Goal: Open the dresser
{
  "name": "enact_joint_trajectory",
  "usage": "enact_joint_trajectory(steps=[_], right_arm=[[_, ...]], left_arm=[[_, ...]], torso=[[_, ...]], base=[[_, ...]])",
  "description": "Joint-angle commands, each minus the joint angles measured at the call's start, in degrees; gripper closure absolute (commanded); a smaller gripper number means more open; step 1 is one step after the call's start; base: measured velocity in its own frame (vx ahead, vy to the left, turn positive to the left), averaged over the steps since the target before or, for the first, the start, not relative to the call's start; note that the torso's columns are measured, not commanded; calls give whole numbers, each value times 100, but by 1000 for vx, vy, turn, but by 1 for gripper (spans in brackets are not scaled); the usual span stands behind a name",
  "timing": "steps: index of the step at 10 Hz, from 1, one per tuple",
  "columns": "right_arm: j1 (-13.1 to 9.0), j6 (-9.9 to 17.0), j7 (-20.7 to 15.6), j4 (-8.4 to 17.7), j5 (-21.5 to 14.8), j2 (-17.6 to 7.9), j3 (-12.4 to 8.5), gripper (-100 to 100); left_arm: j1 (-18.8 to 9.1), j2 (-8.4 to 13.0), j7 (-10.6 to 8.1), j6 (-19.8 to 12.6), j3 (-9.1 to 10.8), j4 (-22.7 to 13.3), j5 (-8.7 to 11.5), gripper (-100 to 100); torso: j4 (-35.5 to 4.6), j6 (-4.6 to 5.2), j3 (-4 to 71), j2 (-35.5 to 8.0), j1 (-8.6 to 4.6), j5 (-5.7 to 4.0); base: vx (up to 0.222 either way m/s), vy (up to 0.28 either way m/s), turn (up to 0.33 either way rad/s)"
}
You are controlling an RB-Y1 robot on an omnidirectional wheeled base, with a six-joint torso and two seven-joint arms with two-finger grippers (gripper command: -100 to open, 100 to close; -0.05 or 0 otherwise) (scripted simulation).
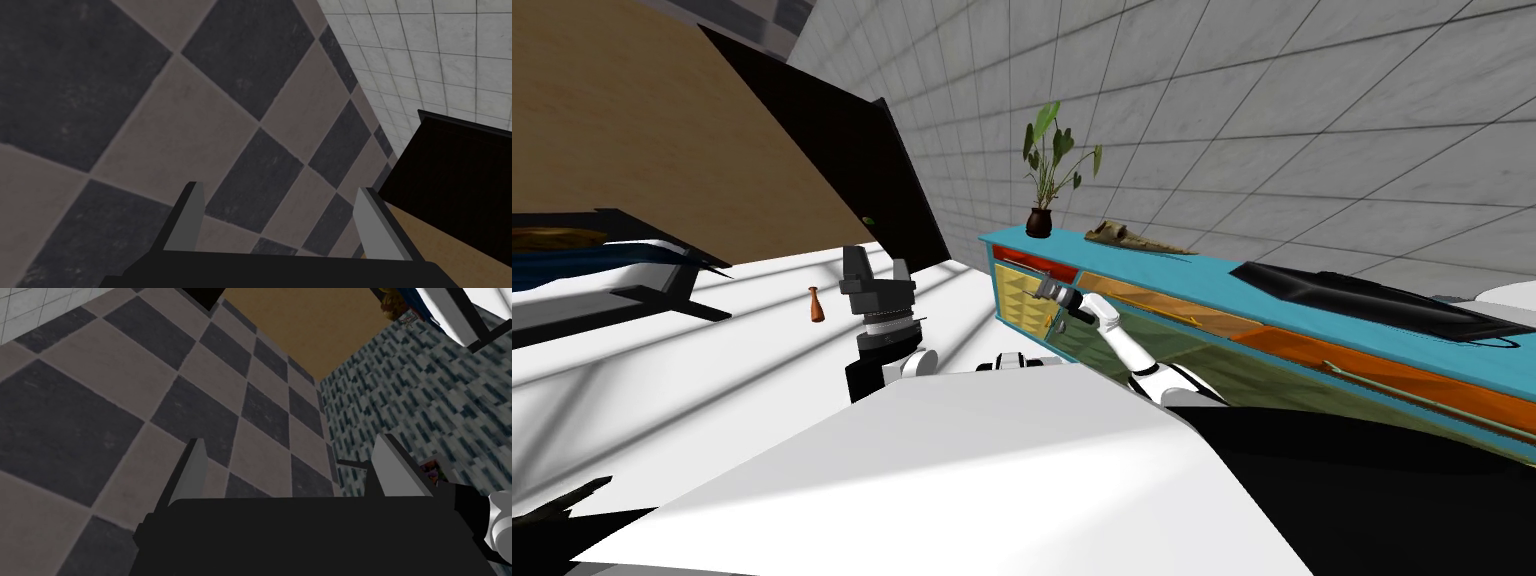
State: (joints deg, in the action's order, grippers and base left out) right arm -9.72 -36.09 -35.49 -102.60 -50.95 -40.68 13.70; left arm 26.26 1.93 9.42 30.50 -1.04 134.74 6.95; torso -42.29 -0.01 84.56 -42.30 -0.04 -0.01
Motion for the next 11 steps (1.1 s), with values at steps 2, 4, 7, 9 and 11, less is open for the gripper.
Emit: enact_joint_trajectory(steps=[2, 4, 7, 9, 11], right_arm=[[-451, -53, -257, 491, -499, -411, 159, -100], [-832, -74, -482, 887, -886, -763, 313, -100], [-1184, -92, -690, 1242, -1309, -1091, 455, -100], [-1346, -100, -785, 1445, -1492, -1242, 520, -100], [-1496, -108, -874, 1605, -1658, -1382, 580, -100]], left_arm=[[0, 0, 0, 0, 0, 0, 0, 0], [0, 0, 0, 0, 0, 0, 0, 0], [0, 0, 0, 0, 0, 0, 0, 0], [0, 0, 0, 0, 0, 0, 0, 0], [0, 0, 0, 0, 0, 0, 0, 0]], torso=[[0, 4, 0, -1, 8, 2], [1, 1, 3, 4, 2, 0], [-1, 1, -1, -2, 3, 1], [0, -1, 1, 3, 2, 1], [2, 2, 4, 5, 6, 1]], base=[[-13, 78, -72], [-8, 65, -56], [-20, 66, -54], [-7, 53, -30], [-7, 60, -49]])
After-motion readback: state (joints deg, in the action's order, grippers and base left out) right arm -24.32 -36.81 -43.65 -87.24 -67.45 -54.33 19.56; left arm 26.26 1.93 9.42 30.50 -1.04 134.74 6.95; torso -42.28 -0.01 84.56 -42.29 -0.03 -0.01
